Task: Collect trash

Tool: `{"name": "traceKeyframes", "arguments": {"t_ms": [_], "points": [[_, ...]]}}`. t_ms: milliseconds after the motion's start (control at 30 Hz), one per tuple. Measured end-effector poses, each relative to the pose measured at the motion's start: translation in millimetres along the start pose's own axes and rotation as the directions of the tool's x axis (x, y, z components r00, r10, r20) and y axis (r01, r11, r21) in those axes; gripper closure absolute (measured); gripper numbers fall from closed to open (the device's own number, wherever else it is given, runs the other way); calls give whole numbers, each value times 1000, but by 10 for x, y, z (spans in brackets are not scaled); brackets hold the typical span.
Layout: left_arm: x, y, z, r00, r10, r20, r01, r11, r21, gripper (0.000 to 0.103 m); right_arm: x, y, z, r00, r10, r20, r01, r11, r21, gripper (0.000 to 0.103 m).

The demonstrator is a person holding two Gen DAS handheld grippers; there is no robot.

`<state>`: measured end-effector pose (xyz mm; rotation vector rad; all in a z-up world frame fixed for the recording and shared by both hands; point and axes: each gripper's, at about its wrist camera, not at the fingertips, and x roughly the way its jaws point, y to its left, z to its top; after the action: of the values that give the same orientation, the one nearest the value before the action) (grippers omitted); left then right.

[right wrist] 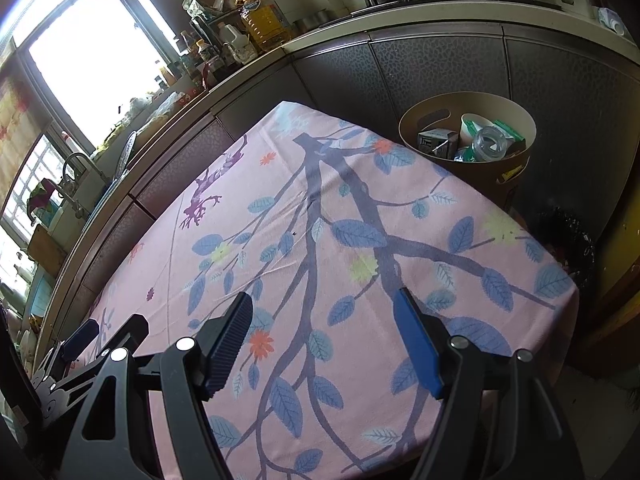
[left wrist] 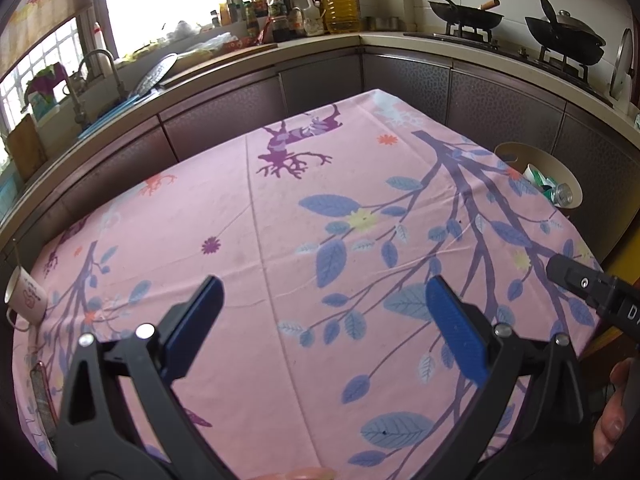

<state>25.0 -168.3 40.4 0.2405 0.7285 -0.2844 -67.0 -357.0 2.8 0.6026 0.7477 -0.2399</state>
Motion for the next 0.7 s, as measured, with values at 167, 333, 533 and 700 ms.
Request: {"name": "traceKeyframes", "arguments": {"t_ms": [167,333,533,700], "points": [[11,-2,-14,1000,-2,-5,2,1000,4,6,8,-11,-1,1000,3,-5,-3,1000,4,33],[32,-3,-43,1000,-6,-10,6,1000,14,6,0,-9,-2,1000,4,0,-4,1000,4,33],[47,-17,-52,1000,-16,-18,17,1000,22,6,-1,-9,-3,1000,5,-1,-5,1000,4,33],[59,-23,-63,1000,-17,-24,18,999,26,6,-9,-2,-6,1000,5,-2,-5,1000,2,33]]}}
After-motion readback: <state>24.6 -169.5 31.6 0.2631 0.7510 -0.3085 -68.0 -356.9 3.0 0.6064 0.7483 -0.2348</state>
